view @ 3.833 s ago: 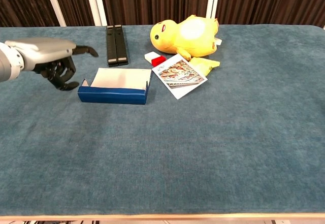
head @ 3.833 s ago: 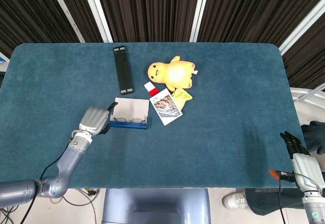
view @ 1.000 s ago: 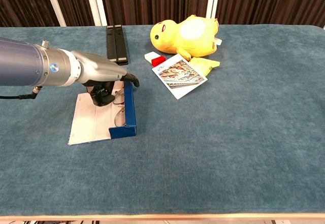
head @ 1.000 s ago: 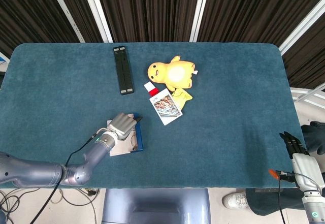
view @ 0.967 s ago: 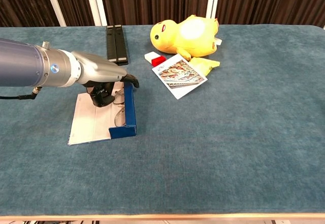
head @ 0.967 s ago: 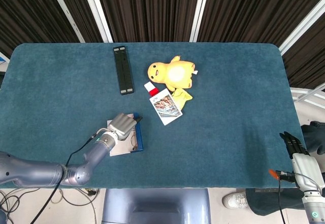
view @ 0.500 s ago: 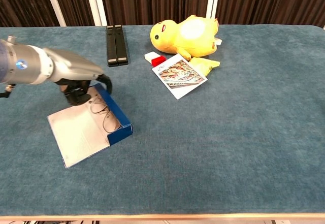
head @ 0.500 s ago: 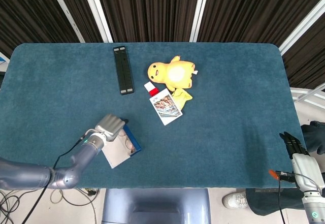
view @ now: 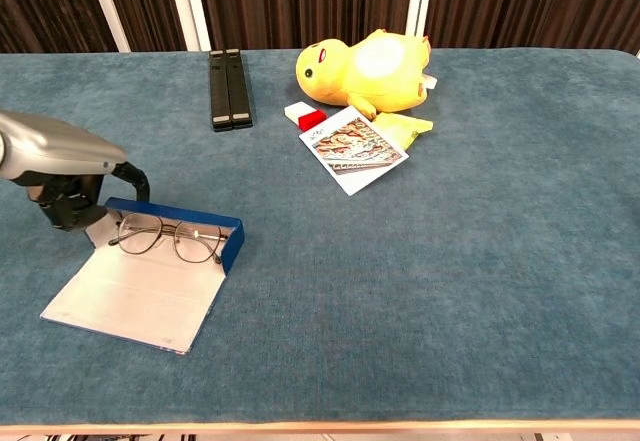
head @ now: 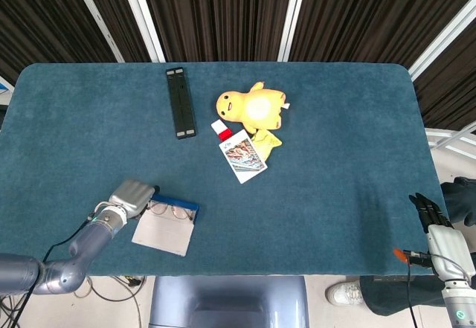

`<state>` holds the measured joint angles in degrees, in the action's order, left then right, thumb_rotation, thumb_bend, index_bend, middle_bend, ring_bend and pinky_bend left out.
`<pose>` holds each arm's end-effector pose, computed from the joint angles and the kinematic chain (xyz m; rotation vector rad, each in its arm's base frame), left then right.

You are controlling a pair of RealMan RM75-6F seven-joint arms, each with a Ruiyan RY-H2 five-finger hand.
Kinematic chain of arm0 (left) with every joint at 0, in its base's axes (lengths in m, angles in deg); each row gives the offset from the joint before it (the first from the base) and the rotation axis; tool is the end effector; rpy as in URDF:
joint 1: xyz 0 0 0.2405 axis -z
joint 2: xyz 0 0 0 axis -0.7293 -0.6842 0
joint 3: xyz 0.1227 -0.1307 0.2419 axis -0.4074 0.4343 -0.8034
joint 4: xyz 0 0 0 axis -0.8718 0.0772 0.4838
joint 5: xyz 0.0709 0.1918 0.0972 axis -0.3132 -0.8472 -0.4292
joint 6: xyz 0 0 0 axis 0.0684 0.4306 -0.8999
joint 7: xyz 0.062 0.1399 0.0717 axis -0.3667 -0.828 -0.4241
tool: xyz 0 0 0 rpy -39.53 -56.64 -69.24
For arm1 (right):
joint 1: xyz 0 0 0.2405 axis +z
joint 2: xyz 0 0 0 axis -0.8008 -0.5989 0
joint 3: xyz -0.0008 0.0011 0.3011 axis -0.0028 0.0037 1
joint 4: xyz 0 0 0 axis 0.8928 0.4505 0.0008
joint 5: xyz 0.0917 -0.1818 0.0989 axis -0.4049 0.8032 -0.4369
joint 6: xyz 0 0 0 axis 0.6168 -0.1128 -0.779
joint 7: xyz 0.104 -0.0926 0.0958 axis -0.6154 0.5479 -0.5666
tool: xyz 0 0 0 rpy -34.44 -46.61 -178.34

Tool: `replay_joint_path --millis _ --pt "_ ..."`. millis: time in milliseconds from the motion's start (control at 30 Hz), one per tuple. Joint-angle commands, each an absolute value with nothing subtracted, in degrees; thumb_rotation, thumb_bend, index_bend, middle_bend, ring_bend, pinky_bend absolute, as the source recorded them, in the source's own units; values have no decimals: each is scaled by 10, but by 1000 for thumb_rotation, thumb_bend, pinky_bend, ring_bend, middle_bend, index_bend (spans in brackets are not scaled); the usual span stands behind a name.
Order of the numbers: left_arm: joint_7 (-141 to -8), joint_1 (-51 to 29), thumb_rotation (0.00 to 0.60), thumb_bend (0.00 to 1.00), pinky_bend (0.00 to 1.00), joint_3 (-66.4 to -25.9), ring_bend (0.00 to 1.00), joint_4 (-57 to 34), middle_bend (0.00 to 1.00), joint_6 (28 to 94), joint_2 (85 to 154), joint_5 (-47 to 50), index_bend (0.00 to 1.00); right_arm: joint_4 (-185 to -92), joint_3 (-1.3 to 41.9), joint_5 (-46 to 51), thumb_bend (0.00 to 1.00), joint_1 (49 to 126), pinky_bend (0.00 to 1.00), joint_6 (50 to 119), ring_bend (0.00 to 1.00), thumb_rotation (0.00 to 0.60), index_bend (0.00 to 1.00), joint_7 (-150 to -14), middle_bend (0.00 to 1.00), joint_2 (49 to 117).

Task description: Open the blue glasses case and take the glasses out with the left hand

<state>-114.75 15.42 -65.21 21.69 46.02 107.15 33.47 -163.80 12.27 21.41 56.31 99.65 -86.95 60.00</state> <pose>-0.2004 0.3684 0.0068 -2.1175 -0.8981 -0.2055 -0.3608 -0.1940 0.1621 1.2997 -1.1641 0.8979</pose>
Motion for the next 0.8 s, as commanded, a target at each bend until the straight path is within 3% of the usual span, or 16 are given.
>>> replay_joint_path --millis 33,233,400,800 --pt "-1134 145 600 467 921 -651 848 223 917 465 1064 324 261 -1638 123 214 129 563 199 997 0 600 0 -869 0 600" --pt "-1096 122 600 311 934 -625 863 218 933 500 1073 294 290 -1638 123 214 129 563 199 998 0 600 0 -869 0 600" --pt "-1066 97 600 302 942 -602 876 200 950 538 1102 249 335 -1638 123 214 129 563 199 997 0 600 0 -870 0 600" --pt "-1052 78 600 302 949 -582 887 162 964 537 1153 211 434 -1638 123 214 130 563 199 997 0 600 0 -870 0 600"
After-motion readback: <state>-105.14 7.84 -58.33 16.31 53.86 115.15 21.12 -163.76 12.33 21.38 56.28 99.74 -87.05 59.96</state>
